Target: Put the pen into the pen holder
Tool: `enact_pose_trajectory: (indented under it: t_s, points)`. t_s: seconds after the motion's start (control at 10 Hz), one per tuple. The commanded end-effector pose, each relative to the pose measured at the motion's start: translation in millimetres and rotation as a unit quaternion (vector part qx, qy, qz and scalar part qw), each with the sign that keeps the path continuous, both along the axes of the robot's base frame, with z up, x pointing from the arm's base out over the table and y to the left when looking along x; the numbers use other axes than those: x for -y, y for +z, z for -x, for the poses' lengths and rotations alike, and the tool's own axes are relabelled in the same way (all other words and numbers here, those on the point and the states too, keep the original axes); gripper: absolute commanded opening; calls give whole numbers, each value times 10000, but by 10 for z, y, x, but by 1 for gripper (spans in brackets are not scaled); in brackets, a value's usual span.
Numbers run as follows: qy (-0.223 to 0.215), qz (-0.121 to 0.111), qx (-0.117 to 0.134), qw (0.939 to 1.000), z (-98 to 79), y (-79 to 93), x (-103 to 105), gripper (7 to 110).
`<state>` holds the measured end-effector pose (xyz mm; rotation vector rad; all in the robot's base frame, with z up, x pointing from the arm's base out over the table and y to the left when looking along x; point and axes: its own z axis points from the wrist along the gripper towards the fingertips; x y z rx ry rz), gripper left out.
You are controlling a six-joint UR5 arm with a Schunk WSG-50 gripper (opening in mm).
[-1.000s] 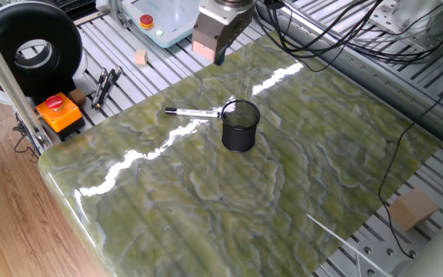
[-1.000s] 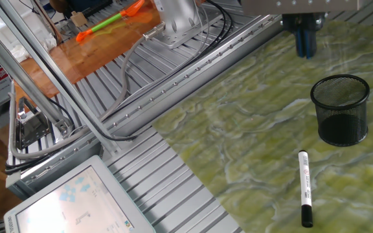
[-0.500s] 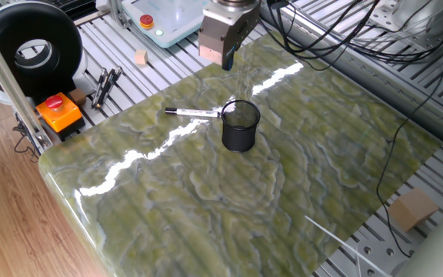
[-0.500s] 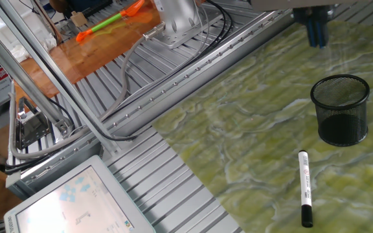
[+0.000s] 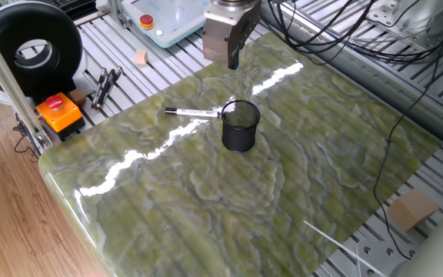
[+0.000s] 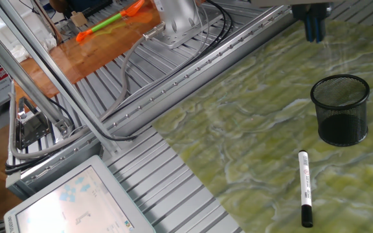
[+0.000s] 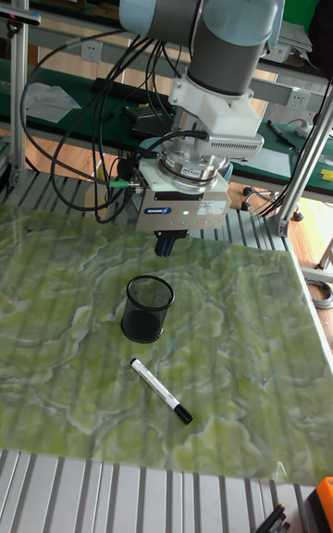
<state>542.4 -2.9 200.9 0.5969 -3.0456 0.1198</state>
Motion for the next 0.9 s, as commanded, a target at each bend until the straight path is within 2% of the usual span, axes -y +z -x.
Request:
enact_pose_trajectory:
  t_s: [0.0,0.1,0.3,0.4,0.5,0.7,0.8]
  points:
    - [-43,62,149,9999,-73,-8,33,7]
    - [-57,-31,265,9996,-131,-23,-17,7]
    - [-97,-370,411,9984,-209,-8,-205,7]
    - [-84,-340,487,9982,-253,1,-190,7]
    - [-33,-156,532,9985,-276,3,-99,7]
    - [84,-312,447,9985,-232,-6,-191,7]
    - [111,-220,437,9987,-225,-23,-151,7]
